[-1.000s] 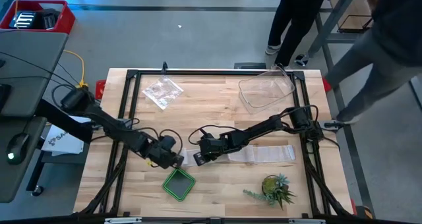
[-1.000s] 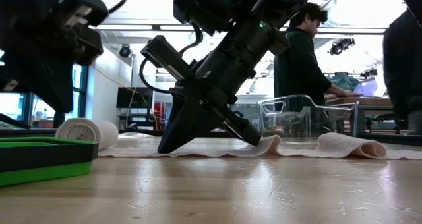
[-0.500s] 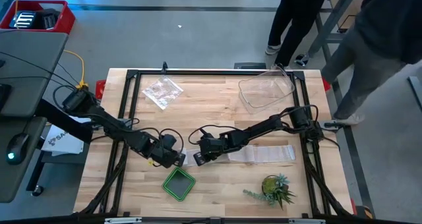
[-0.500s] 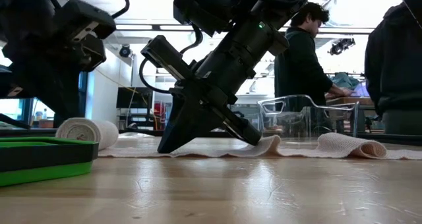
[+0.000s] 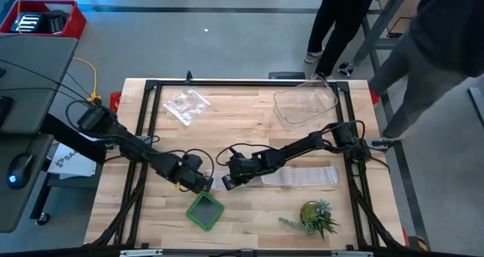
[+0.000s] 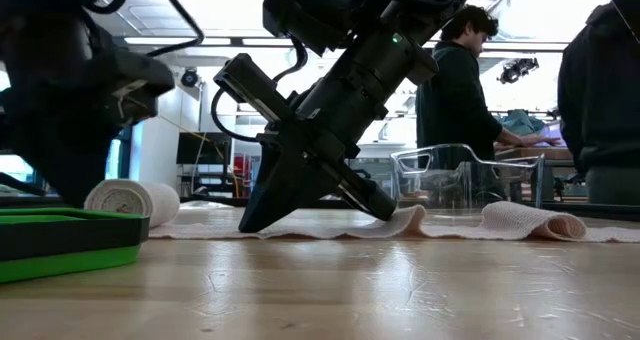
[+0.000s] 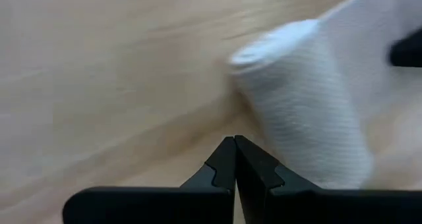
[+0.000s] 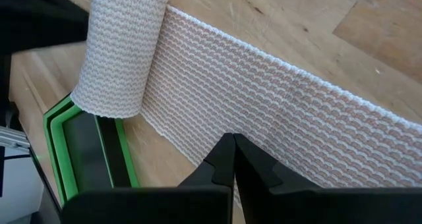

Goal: Roll bandage
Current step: Roll the white bandage

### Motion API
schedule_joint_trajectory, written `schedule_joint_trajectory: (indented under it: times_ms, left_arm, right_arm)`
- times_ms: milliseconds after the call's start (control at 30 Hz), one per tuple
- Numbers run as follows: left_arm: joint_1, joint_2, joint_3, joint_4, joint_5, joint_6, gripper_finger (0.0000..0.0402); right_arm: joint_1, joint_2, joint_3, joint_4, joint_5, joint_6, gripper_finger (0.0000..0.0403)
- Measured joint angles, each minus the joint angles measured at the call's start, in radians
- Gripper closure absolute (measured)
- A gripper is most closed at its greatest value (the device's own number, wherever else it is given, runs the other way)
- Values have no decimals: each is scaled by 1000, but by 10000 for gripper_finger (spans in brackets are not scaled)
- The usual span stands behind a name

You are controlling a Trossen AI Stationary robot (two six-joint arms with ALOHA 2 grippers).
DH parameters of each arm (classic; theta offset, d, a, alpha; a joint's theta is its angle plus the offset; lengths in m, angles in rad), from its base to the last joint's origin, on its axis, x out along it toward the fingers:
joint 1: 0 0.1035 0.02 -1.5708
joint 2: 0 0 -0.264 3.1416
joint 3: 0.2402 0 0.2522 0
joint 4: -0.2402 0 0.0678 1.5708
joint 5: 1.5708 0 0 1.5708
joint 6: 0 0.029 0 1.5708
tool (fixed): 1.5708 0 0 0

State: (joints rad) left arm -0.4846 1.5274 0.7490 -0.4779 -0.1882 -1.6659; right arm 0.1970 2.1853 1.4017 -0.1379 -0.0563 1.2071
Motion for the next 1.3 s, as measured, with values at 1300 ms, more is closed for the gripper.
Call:
schedule_joint_trajectory:
  times_ms: [1300]
  left_arm:
    - [-52,-69,0,-70,-94,-70,402]
  right_arm:
    - [0,1,0,0,-6,-3,403]
